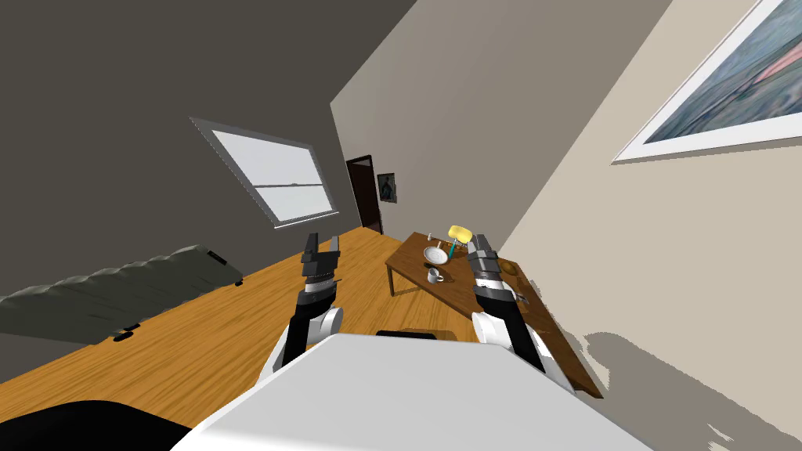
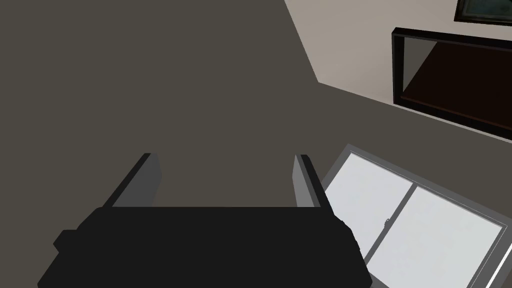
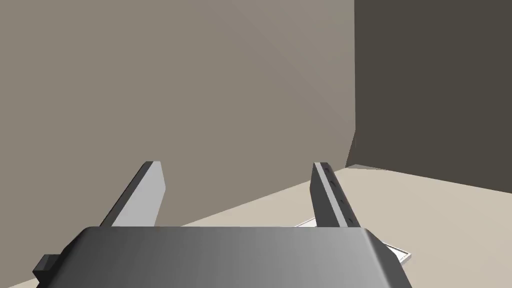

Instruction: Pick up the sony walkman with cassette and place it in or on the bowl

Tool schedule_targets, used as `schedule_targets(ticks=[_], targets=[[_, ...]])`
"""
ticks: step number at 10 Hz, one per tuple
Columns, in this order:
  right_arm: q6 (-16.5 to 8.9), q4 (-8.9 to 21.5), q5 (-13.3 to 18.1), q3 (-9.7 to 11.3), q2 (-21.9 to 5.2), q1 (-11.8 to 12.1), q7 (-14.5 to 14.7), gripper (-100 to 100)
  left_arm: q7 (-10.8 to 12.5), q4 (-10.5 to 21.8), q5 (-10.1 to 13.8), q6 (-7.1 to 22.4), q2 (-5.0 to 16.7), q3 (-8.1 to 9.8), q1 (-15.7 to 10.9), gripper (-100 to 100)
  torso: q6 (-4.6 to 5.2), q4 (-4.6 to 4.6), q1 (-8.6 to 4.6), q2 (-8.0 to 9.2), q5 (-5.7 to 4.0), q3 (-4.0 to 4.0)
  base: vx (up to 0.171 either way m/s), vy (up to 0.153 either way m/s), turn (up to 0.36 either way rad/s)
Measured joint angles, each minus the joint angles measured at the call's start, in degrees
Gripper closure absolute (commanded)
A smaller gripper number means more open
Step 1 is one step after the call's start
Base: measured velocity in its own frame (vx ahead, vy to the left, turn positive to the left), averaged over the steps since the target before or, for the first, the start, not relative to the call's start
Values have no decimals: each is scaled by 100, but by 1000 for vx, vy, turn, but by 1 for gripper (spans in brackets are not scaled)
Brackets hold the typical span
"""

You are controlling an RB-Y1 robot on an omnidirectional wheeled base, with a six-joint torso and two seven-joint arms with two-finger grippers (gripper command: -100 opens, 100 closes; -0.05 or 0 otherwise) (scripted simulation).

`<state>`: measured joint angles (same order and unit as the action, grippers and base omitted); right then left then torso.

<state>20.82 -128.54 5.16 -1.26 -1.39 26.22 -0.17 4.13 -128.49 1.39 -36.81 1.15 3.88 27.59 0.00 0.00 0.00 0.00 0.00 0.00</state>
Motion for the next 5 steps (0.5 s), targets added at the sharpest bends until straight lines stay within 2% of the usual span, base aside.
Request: schedule_targets(ticks=[3,5], targets=[[-28,206,128,-41,-379,-25,79,-100,0,0,0,0,-1,-1,0,0,-1,0,25,3,5,2,-7,76,29],[-30,497,259,-94,-713,-83,171,-100,0,0,0,0,-1,-1,0,0,-1,0,51,0,11,0,3,154,62]])
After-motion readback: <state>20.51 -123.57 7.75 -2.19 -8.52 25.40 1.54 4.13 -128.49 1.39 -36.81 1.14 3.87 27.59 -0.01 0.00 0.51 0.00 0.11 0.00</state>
